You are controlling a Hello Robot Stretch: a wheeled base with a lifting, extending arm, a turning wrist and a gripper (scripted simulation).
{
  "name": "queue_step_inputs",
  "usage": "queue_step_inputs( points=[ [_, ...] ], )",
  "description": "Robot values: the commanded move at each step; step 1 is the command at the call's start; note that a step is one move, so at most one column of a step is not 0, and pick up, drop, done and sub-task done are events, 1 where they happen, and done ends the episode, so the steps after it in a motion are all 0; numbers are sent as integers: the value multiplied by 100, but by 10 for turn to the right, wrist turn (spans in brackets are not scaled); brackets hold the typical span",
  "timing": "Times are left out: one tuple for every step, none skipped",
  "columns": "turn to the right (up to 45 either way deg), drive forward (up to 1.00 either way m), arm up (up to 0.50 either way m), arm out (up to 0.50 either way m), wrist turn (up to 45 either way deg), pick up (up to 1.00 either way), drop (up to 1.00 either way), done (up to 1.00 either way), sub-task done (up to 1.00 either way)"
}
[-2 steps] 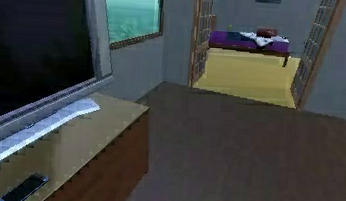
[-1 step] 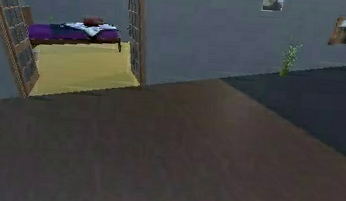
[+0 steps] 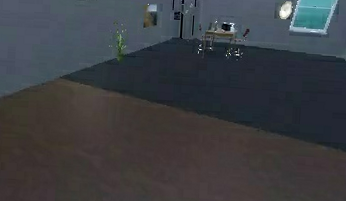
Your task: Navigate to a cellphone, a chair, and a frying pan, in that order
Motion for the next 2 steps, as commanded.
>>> queue_step_inputs(
  points=[
    [360, 0, 0, 0, 0, 0, 0, 0, 0],
    [0, 5, 0, 0, 0, 0, 0, 0, 0]
  ],
)
